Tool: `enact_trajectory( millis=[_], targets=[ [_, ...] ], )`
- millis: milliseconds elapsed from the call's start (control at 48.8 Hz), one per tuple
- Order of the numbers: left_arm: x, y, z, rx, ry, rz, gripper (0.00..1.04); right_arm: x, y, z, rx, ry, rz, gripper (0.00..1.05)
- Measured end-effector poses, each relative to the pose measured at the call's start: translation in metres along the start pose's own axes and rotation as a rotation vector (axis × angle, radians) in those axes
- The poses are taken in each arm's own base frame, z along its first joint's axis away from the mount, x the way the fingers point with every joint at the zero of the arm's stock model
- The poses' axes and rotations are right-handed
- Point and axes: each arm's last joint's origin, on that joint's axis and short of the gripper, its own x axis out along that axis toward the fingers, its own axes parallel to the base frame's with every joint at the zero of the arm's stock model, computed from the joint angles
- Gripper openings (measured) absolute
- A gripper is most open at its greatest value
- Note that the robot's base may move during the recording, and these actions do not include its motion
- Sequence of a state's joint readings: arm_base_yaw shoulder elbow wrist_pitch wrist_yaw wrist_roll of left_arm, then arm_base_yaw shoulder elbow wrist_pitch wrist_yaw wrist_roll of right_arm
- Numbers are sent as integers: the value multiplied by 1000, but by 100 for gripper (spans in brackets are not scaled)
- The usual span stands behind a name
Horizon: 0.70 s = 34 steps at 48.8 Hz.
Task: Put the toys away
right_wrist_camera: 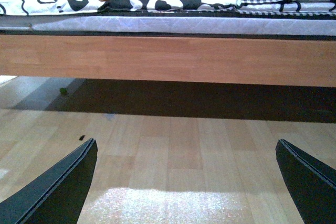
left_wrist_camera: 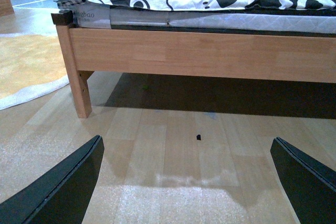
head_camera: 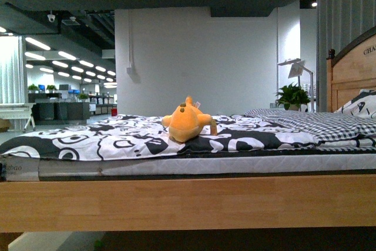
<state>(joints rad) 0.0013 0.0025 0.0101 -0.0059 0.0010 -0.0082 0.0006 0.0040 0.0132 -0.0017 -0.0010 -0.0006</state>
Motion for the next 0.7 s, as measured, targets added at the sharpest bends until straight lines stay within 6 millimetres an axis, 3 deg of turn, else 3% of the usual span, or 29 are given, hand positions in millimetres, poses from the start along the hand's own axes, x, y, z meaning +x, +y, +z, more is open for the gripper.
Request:
enact_trajectory(
  millis=[697],
  targets=[
    [0, 0, 0, 0, -1, 0, 99, 0, 0, 0, 0, 0, 0, 104]
  ],
)
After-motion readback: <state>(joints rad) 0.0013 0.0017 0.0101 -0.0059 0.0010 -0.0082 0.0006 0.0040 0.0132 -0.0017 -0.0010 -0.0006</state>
